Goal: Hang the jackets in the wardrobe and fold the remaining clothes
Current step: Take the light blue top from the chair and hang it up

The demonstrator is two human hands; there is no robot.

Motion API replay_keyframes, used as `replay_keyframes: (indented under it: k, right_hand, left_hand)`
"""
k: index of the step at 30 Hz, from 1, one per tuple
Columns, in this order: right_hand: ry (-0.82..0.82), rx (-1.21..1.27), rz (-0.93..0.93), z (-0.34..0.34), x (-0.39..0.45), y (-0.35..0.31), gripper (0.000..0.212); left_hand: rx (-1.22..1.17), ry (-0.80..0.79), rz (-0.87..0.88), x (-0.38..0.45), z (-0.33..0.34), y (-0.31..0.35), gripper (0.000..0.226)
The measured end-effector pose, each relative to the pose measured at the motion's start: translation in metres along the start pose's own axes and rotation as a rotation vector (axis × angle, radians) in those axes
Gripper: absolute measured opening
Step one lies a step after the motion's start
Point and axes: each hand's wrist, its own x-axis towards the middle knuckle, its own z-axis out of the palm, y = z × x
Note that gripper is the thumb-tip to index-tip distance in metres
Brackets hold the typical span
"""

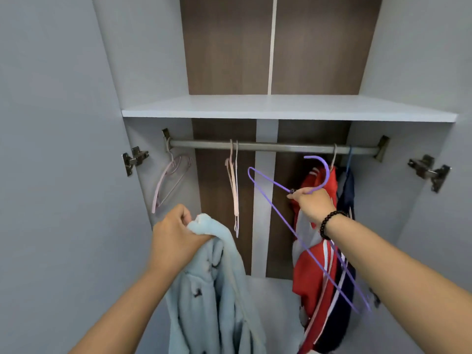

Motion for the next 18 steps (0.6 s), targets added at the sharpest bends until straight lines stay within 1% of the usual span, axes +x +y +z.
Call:
replay_keyframes:
  k: [3, 5, 8, 12, 14, 18]
  right_hand:
    - [-0.052, 0.196, 0.089, -0.014, -0.053, -0.001, 0.016]
    - [-0.088, 0.254, 0.105, -0.024, -0.088, 0.001, 0.014]
    - [-0.15, 0.247, 0.101, -0.039, -0.138, 0.006, 0.013]
    - [-0.175, 0.226, 0.048, -0.062, -0.191, 0.014, 0.015]
    - [-0.202, 0.227, 0.017, -0.072, -0.212, 0.016, 0.018]
    - [-0.316, 0.173, -0.017, -0.091, -0.25, 0.022, 0.017]
  left_hand:
    - [-0.09, -0.009, -0.087, -0.019, -0.011, -0.002, 0.052]
    - [-0.166, -0.019, -0.189, -0.034, -0.016, -0.001, 0.048]
    - [-0.208, -0.019, -0.315, -0.052, -0.021, 0.007, 0.034]
    - [-0.349, -0.029, -0.451, -0.075, -0.033, 0.023, 0.019]
    - [-0.324, -0.049, -0.48, -0.087, -0.04, 0.028, 0.017]
    - [-0.278, -0.058, -0.504, -0.116, -0.055, 0.046, 0.022]
